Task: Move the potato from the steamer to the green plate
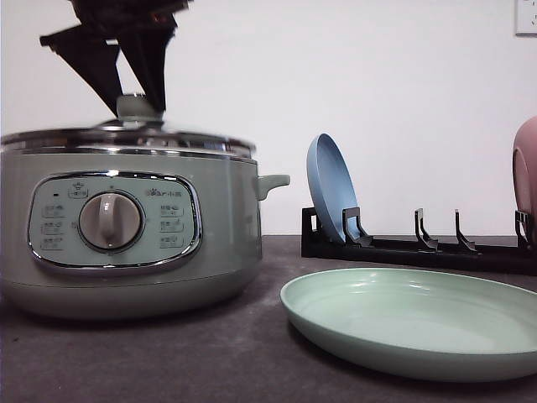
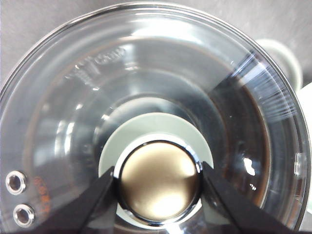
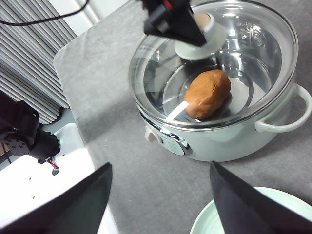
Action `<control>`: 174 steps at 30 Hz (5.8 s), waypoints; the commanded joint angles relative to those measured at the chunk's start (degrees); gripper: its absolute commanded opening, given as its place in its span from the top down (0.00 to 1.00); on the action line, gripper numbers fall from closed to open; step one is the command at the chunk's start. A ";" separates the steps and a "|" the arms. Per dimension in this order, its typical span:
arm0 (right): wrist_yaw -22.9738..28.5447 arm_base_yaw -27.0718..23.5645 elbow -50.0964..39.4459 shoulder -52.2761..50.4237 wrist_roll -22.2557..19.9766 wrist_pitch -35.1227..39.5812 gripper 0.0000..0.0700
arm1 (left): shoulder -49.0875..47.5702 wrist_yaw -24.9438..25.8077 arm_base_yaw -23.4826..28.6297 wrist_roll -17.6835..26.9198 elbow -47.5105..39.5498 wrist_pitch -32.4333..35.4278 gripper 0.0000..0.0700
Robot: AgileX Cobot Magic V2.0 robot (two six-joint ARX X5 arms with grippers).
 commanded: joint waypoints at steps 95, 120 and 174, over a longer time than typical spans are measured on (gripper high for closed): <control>31.55 17.91 50.03 64.54 3.82 -10.32 0.30 | -14.01 -1.33 27.62 3.06 1.64 -3.64 1.00; 31.53 15.61 51.06 45.05 2.03 -15.83 0.82 | -14.01 -0.17 27.31 3.04 1.64 -3.66 1.00; 26.23 0.78 -38.35 -3.75 19.66 27.86 0.83 | -14.04 2.95 5.26 2.89 1.64 -3.62 1.00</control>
